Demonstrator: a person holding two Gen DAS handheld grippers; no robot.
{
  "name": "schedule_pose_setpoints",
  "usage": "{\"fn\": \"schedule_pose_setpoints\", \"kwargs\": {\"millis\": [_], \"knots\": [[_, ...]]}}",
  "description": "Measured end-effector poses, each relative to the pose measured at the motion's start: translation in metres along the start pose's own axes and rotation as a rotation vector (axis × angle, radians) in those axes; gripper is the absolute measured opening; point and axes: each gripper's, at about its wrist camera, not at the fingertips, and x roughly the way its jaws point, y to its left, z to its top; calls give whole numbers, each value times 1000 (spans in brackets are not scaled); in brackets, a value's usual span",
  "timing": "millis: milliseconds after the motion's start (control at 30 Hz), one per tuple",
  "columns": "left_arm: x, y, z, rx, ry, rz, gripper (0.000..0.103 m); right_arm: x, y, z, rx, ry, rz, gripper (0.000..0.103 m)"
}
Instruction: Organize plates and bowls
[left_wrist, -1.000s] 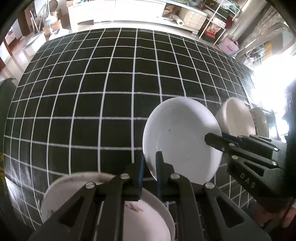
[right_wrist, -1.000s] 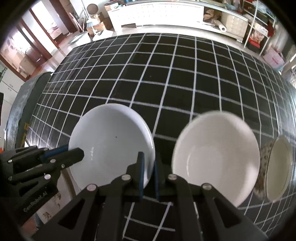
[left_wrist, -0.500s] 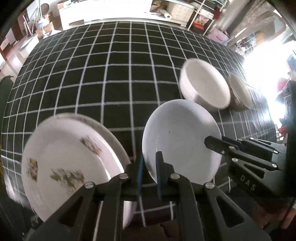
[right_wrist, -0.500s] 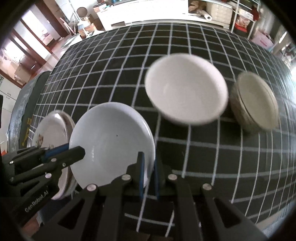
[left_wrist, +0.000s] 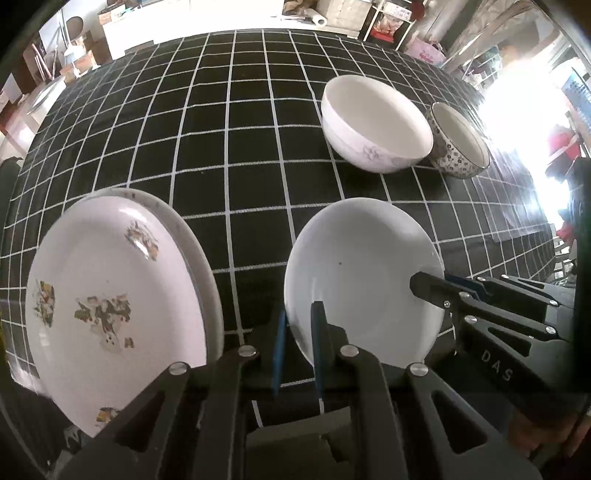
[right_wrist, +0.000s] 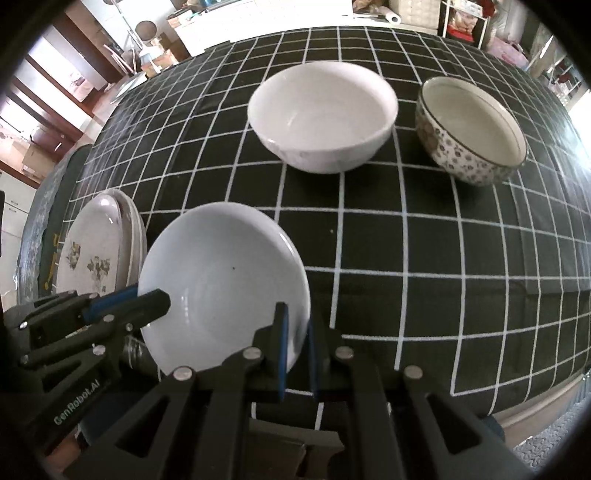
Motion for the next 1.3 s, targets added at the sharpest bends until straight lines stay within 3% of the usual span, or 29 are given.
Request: {"fn": "schedule_pose_setpoints", "kwargs": {"millis": [300, 700, 933, 1300], "knots": [[0, 3, -4, -8, 2, 4, 10, -2, 0, -2, -6, -11, 16, 13], [-45, 5, 10, 6, -93, 18, 10, -44, -13, 11, 0, -83, 30, 13], [-64, -10, 46, 54, -141, 12, 10, -65, -28, 45, 3, -141, 5, 13], [-45, -14, 117, 58, -103, -17, 10, -55, -49, 99, 47, -114, 24, 13]]}}
